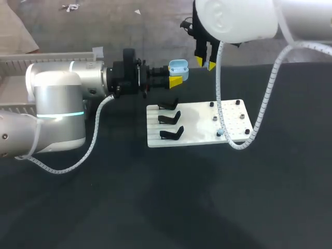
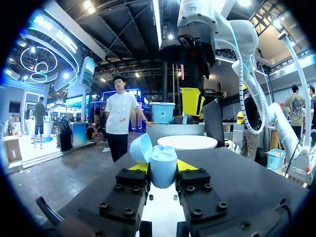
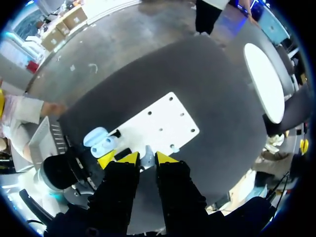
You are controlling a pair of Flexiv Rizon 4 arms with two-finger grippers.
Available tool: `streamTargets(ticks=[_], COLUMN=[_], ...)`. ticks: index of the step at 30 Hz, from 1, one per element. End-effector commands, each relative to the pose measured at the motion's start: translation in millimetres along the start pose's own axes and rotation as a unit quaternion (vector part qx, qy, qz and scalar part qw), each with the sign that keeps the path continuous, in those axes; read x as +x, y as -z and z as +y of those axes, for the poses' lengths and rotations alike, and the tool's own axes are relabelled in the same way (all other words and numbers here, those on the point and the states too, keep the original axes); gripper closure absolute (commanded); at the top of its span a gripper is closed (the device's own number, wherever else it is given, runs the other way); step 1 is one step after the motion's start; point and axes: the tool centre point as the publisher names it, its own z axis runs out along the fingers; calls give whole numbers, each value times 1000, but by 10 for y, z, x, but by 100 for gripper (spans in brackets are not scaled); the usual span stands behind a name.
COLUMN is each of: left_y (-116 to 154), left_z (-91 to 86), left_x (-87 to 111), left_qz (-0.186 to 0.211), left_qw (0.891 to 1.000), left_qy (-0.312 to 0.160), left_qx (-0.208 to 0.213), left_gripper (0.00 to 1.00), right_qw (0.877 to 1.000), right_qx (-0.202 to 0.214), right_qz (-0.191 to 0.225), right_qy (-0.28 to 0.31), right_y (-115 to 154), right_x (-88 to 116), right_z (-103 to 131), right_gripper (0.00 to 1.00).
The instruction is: Pick up each earbud case from the left stands, insert the matching earbuds, close the lid, and place the case in the box.
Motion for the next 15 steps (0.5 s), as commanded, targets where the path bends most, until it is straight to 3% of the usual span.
streamTargets(ticks=[1,15], left_y=[-1,-1], left_z=[-5,-5], left_x=[6,6], left_qz=[-2,-2], left_qw=[1000,1000], left_qy=[-2,-2], left_qx=[-2,-2], left_gripper=[100,100], right_qw=[1000,998], right_qx=[25,45], right_qz=[3,14], right_qy=[9,43], right_y=[-41,-85], right_x=[-47,9], right_z=[232,476], right_gripper=[100,100])
